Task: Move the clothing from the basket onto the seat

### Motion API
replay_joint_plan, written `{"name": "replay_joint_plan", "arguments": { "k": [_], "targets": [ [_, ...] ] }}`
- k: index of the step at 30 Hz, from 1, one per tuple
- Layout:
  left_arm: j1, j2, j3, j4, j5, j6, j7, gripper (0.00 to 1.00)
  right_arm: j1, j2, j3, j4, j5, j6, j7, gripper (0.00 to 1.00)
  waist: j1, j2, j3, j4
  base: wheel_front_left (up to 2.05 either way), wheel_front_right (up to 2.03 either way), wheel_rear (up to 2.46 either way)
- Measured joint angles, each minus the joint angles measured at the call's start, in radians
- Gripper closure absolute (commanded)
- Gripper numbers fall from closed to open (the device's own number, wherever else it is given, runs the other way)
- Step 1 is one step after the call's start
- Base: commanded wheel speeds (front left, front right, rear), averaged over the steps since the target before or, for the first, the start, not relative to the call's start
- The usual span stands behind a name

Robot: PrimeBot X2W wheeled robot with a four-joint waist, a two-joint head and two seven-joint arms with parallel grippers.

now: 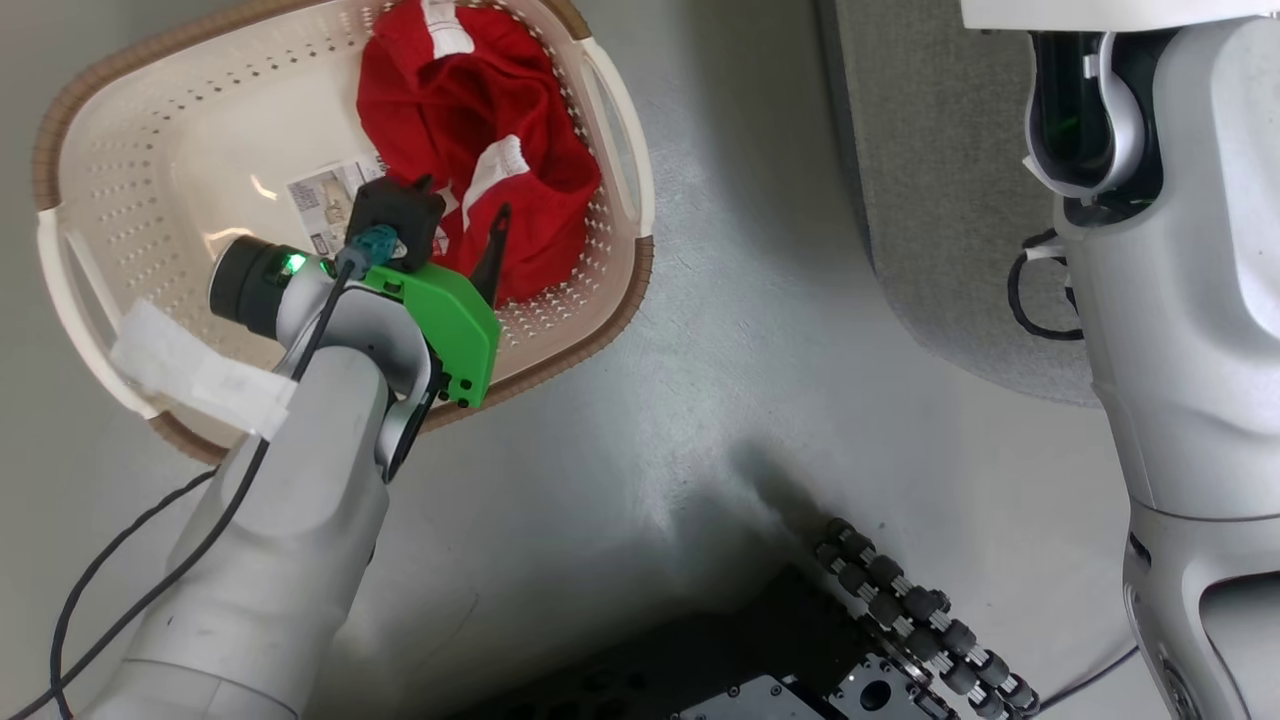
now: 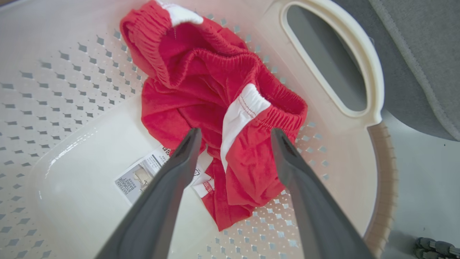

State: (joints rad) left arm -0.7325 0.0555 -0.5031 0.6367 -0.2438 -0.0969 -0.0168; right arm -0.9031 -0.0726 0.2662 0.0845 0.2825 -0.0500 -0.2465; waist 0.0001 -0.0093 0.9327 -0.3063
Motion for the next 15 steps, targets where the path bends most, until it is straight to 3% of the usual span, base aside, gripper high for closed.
{"name": "replay_joint_plan", "arguments": {
  "k": [15],
  "targets": [
    [-0.07,-0.006,-0.008,0.034,-0.123,-0.009,-0.012,0.0,-0.019,0.011,0.019,0.044,0.018,0.0,-0.008,0.0,-0.0001,0.0,0.036,-0.05,0.0,0.0,0.0]
  ]
}}
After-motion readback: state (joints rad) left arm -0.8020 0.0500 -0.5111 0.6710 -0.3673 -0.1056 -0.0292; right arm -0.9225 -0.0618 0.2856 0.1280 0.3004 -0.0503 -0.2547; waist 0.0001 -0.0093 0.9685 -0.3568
